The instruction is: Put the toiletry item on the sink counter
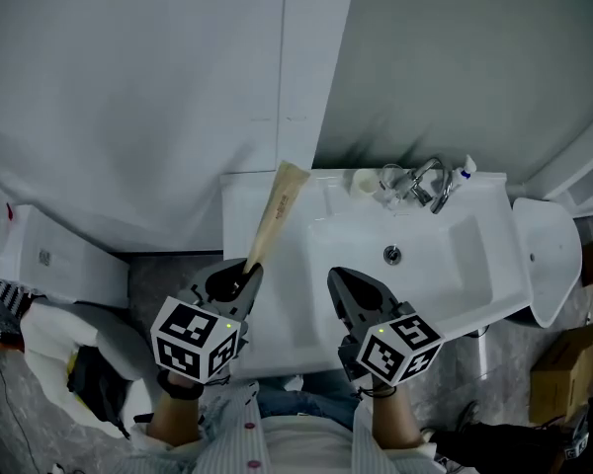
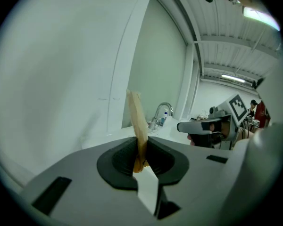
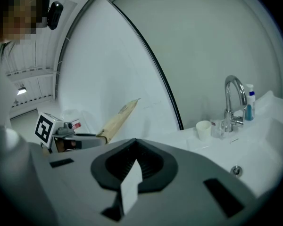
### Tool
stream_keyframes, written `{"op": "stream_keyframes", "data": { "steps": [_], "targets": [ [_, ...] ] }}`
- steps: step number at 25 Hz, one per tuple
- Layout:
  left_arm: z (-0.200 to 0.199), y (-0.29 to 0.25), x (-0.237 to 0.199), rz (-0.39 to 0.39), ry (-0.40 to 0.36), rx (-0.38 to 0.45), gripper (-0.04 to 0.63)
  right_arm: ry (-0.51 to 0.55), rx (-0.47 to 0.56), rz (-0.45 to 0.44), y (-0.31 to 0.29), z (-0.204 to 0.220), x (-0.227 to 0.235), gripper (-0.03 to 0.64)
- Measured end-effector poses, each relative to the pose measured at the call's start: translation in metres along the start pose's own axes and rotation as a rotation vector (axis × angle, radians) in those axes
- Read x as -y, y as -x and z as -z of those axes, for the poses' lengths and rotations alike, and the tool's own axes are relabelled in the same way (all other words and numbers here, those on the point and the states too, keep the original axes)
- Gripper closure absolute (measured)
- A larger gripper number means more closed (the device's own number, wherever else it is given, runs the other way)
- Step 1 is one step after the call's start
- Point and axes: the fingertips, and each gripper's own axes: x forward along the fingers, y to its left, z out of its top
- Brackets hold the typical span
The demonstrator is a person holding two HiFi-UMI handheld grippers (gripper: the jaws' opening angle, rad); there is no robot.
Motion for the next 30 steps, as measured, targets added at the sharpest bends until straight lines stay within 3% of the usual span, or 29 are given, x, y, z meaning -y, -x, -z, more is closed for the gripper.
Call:
{"op": "stream_keyframes", "data": {
  "steps": [10,18,30],
  "targets": [
    [0.007,-0.023,-0.015,-0.025,-0.009,-0.05,0.54,0.01,-0.046,-0.053,-0.023,-0.002,0.008,0.607],
    [0.028,-0.048,-0.028,0.006,-0.002,-0.124,0.54,-0.019,-0.063,-0.023,-0.037,0.002,0.019,0.607],
    [0.084,-0.082,-0.043,0.042,0.066,-0.241,0.539,-0.082,-0.135,0.016,-0.05,0.031,0.029,0.607]
  ]
}}
